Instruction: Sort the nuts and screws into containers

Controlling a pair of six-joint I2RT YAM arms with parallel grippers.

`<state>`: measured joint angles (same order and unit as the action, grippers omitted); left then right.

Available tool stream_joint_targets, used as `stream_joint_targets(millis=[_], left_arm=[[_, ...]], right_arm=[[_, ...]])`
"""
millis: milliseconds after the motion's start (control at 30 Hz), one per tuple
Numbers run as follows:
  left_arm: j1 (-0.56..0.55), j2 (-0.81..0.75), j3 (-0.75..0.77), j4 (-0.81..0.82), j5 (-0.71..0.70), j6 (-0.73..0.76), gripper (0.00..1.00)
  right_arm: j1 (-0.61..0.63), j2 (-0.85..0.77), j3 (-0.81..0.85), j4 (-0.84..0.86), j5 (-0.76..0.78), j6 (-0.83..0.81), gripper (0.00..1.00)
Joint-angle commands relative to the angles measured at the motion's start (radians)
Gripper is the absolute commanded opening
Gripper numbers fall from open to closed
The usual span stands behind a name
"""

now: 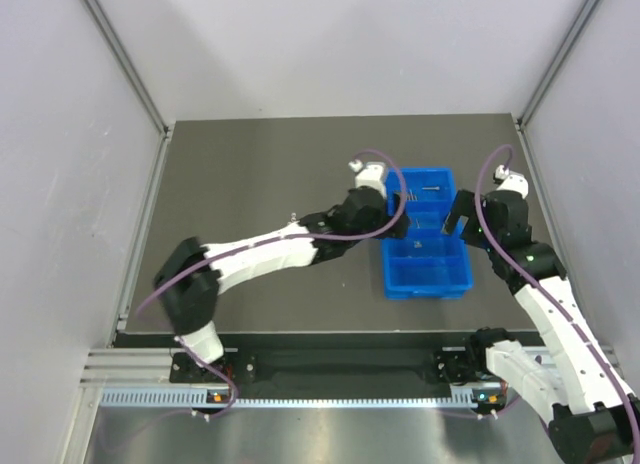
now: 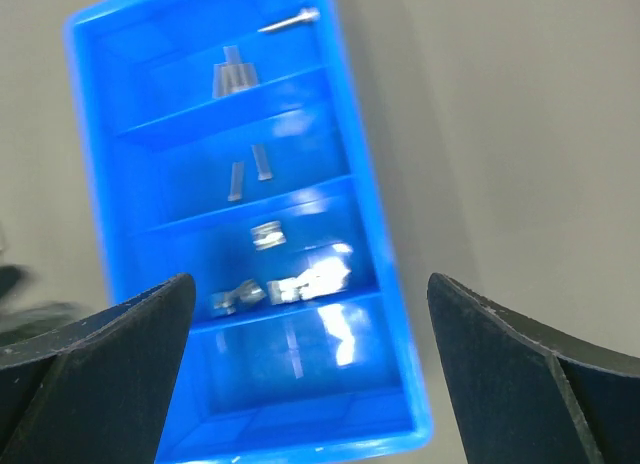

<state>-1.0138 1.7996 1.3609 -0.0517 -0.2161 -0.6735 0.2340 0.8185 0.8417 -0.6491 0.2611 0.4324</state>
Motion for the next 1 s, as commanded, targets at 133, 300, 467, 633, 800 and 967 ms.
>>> stream_joint_targets(millis=[133,300,467,633,800,967], left_arm=[[0.217,-0.451,-0.337,-0.097,-0.244,-0.061,0.8],[0.346,-0.65,-0.572,-0.132,-0.279,-0.09,0.8],[0.434,-0.824,-0.68,-0.243,-0.353,-0.132,0.82],[0.48,-0.869,-0.698,-0.298,-0.356,-0.117,0.83],[0.497,-0.832,-0.68,-0.298,-0.327,-0.083,0.84],[0.511,-0.795,-0.684,-0.264,-0.283,-0.061,0.84]], right_arm=[[0.085,0.043,0.046,0.146,-0.218,-0.015,1.0],[0.322,0.187,0.123,0.16,-0.071,0.023,1.0],[0.493,0.379,0.226,0.203,-0.03,0.058,0.99],[0.571,0.661,0.422,0.224,-0.002,0.039,0.91],[0.602,0.945,0.64,0.224,-0.008,0.022,0.63],[0.63,1.181,0.804,0.204,-0.025,-0.007,0.5]])
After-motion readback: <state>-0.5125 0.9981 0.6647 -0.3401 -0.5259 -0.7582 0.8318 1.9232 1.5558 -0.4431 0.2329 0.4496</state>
